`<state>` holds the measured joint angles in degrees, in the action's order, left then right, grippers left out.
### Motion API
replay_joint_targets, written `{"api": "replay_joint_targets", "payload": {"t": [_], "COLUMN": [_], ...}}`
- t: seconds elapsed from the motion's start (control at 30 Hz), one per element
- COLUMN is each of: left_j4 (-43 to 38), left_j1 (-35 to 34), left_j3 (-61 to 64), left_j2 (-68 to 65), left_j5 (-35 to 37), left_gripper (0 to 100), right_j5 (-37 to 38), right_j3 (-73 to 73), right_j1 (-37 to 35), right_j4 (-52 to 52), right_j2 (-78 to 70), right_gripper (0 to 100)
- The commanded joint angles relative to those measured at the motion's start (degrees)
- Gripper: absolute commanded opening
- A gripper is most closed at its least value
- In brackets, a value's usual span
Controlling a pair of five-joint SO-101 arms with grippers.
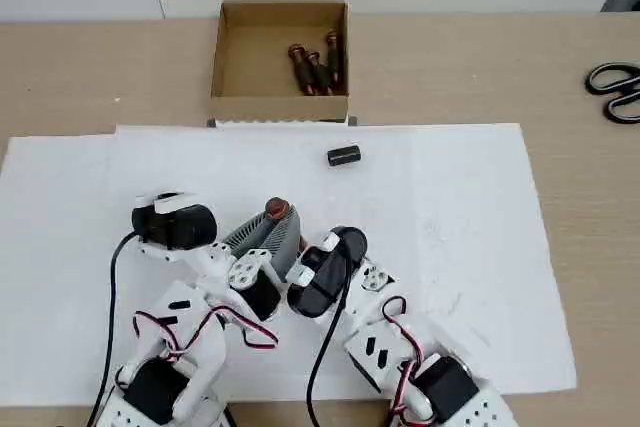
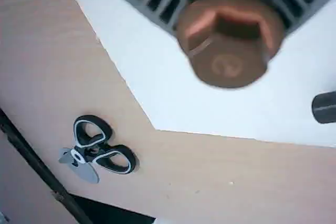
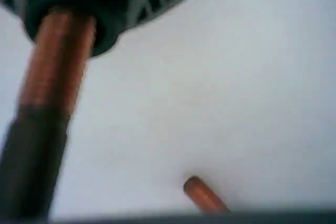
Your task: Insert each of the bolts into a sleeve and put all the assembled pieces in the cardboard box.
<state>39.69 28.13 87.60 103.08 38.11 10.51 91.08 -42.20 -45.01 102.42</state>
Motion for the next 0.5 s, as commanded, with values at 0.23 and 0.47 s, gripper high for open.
{"api": "replay_joint_targets", "payload": {"t": [0.23, 0.47], "left_j4": [12.5, 18.7], "left_j1": [1.6, 10.1], "left_j3": [-0.3, -0.3], "left_j2": [0.5, 0.6], "left_j5": [0.3, 0.2], "left_gripper": [0, 0], "right_j5": [0.6, 3.2], "right_j3": [-3.9, -4.0], "right_j1": [0.0, 0.0], "right_j4": [1.9, 1.9], "right_j2": [0.5, 0.5], "right_gripper": [0.2, 0.2]}}
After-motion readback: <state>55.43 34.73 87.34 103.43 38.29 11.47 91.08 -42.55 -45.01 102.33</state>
